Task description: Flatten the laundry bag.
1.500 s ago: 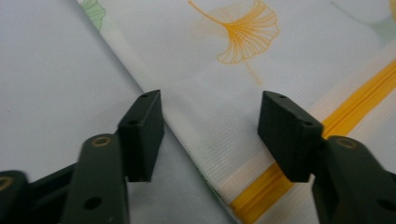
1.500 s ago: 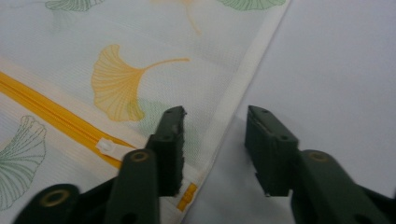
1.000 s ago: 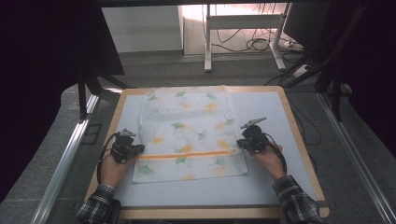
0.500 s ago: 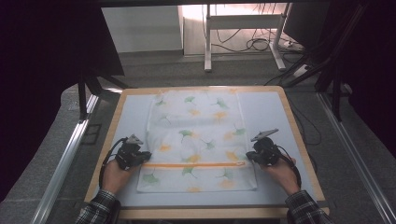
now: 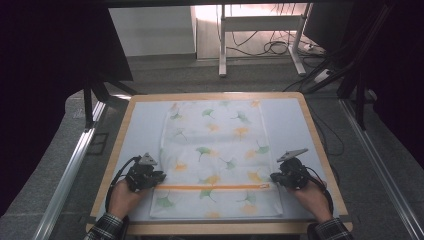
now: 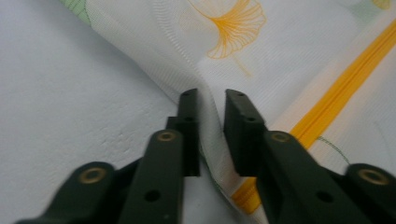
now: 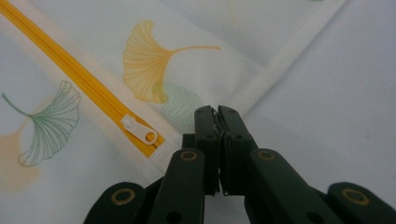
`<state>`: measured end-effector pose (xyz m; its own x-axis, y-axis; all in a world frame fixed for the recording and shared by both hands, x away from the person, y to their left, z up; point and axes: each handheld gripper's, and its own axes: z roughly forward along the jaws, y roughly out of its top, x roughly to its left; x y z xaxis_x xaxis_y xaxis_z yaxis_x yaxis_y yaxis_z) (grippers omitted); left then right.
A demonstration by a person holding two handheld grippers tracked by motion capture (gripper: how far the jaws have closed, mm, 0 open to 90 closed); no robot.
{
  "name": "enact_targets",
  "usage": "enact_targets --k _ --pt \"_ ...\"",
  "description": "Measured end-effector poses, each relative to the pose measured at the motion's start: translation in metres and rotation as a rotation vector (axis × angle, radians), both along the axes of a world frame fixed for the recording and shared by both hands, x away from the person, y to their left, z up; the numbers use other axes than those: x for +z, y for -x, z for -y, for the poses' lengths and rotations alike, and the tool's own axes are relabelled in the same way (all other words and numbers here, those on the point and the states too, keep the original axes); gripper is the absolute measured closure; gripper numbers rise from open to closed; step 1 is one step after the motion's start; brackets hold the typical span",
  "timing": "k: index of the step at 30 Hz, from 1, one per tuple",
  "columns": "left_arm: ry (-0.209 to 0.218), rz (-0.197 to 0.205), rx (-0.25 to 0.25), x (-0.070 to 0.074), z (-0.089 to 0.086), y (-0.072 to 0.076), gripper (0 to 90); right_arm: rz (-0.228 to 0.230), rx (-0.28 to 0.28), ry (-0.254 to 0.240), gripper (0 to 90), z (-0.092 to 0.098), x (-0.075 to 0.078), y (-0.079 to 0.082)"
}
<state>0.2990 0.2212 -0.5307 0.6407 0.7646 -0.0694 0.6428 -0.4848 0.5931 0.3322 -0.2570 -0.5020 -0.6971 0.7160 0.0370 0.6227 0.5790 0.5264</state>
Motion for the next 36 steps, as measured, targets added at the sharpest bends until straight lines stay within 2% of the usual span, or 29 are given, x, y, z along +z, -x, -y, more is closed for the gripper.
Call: enact_targets --k 3,6,8,13,17,22,26,32,33,36 --pt "0.007 -0.001 0.009 0.000 -0.001 0.000 68.5 -0.006 0.002 -0.001 86.4 0.001 0.000 0.002" --pt "0.011 -0.013 0.004 0.000 -0.001 0.000 70.9 -0.012 0.002 -0.004 86.4 0.002 0.000 0.004" --pt "0.015 -0.019 0.000 0.000 -0.001 0.001 76.4 -0.014 0.000 -0.006 86.4 0.003 0.000 0.006" --pt "0.014 -0.015 -0.006 0.001 -0.001 0.004 74.0 -0.010 0.005 0.002 85.8 0.005 0.000 0.007" --pt "0.027 0.018 0.018 0.003 -0.002 0.005 59.5 0.007 -0.001 0.000 81.0 0.006 0.001 0.007" --pt "0.051 0.043 0.034 0.004 -0.004 0.004 39.4 0.039 -0.018 -0.029 71.5 0.010 0.004 0.007" --pt "0.046 0.056 0.019 0.003 -0.001 0.005 31.8 0.046 -0.015 -0.041 66.3 0.011 0.005 0.007" --pt "0.080 0.063 0.007 0.004 -0.001 0.005 21.5 0.057 0.008 -0.047 56.0 0.011 0.004 0.010" --pt "0.077 0.057 -0.016 0.004 -0.002 0.005 19.9 0.060 0.012 -0.049 54.0 0.011 0.004 0.011" --pt "0.075 0.065 -0.037 0.003 0.000 0.006 15.3 0.066 0.028 -0.055 47.4 0.013 0.004 0.012"
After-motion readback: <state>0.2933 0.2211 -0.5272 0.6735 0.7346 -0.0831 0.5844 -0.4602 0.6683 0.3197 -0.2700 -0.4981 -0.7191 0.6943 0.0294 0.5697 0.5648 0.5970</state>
